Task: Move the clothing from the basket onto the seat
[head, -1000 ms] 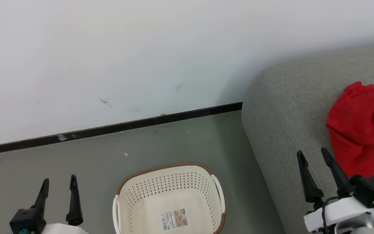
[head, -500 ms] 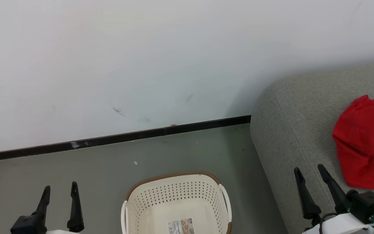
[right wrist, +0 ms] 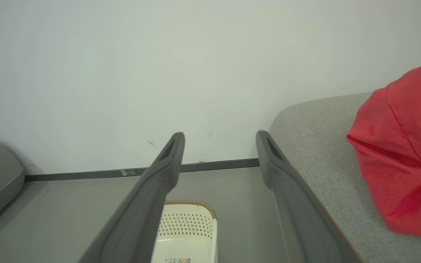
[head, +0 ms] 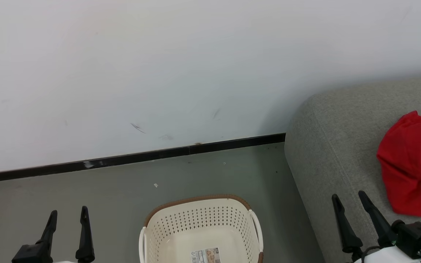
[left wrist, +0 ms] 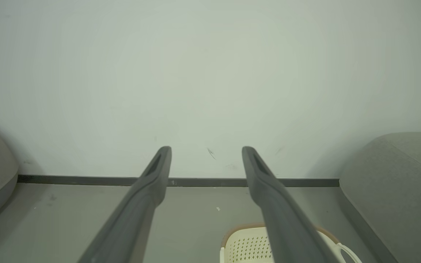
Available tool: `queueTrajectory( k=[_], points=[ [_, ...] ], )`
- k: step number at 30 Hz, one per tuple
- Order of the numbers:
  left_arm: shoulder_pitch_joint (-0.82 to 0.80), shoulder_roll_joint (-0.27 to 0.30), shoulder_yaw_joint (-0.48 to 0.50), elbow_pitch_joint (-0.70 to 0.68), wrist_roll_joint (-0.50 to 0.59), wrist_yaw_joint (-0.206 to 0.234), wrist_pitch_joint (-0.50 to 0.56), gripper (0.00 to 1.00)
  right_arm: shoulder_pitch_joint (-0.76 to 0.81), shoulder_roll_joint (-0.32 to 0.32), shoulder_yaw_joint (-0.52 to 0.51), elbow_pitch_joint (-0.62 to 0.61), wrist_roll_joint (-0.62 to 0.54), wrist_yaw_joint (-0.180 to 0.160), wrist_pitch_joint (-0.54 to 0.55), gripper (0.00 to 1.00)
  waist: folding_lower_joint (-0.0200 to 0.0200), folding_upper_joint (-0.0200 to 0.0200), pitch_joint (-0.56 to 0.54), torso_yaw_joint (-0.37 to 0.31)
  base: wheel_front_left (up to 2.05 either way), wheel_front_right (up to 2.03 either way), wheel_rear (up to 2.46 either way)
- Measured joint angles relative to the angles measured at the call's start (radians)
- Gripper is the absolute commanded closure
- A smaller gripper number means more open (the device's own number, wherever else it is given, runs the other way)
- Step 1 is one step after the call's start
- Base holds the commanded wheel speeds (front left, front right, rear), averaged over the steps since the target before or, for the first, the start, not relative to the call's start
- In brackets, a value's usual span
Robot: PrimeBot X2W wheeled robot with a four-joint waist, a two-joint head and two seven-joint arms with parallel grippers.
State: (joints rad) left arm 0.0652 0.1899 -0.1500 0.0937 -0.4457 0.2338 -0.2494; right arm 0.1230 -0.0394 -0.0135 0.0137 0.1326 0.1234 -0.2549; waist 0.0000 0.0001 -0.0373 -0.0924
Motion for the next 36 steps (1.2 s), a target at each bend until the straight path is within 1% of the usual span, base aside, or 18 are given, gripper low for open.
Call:
queueTrajectory(
  k=[18, 19, 24, 27, 29, 36],
  points=[
    [0.003, 0.000, 0.024, -0.007, 0.015, -0.001, 0.000, 0.00, 0.001, 0.000, -0.003, -0.016, 0.013, 0.000, 0.000, 0.00, 0.0000, 0.0000, 0.006, 0.010, 0.00, 0.00, 0.00],
    [0.004, -0.001, 0.023, -0.004, 0.016, 0.000, 0.000, 1.00, 0.001, 0.001, -0.003, -0.011, 0.013, 0.000, 0.000, 1.00, 0.0000, 0.0000, 0.006, 0.010, 0.00, 0.00, 0.00],
    [0.024, -0.042, 0.007, 0.044, 0.014, 0.000, 0.002, 1.00, 0.026, 0.013, 0.003, 0.038, 0.013, 0.000, 0.001, 1.00, 0.0000, 0.0000, 0.006, 0.010, 0.00, 0.00, 0.00],
    [0.028, -0.047, 0.011, 0.049, -0.004, -0.001, 0.012, 1.00, 0.037, 0.013, 0.013, 0.037, 0.028, 0.000, 0.001, 1.00, 0.0000, 0.0000, 0.006, 0.010, 0.00, 0.00, 0.00],
    [0.028, -0.048, 0.016, 0.049, -0.022, -0.009, 0.017, 1.00, 0.037, 0.013, 0.022, 0.033, 0.051, 0.000, 0.001, 1.00, 0.0000, 0.0000, 0.007, 0.010, 0.00, 0.00, 0.00],
    [0.027, -0.056, 0.038, 0.053, -0.137, -0.030, 0.048, 1.00, 0.043, 0.013, 0.038, 0.021, 0.165, 0.000, 0.001, 1.00, 0.0000, 0.0000, 0.009, 0.013, 0.00, 0.00, 0.00]
  ],
)
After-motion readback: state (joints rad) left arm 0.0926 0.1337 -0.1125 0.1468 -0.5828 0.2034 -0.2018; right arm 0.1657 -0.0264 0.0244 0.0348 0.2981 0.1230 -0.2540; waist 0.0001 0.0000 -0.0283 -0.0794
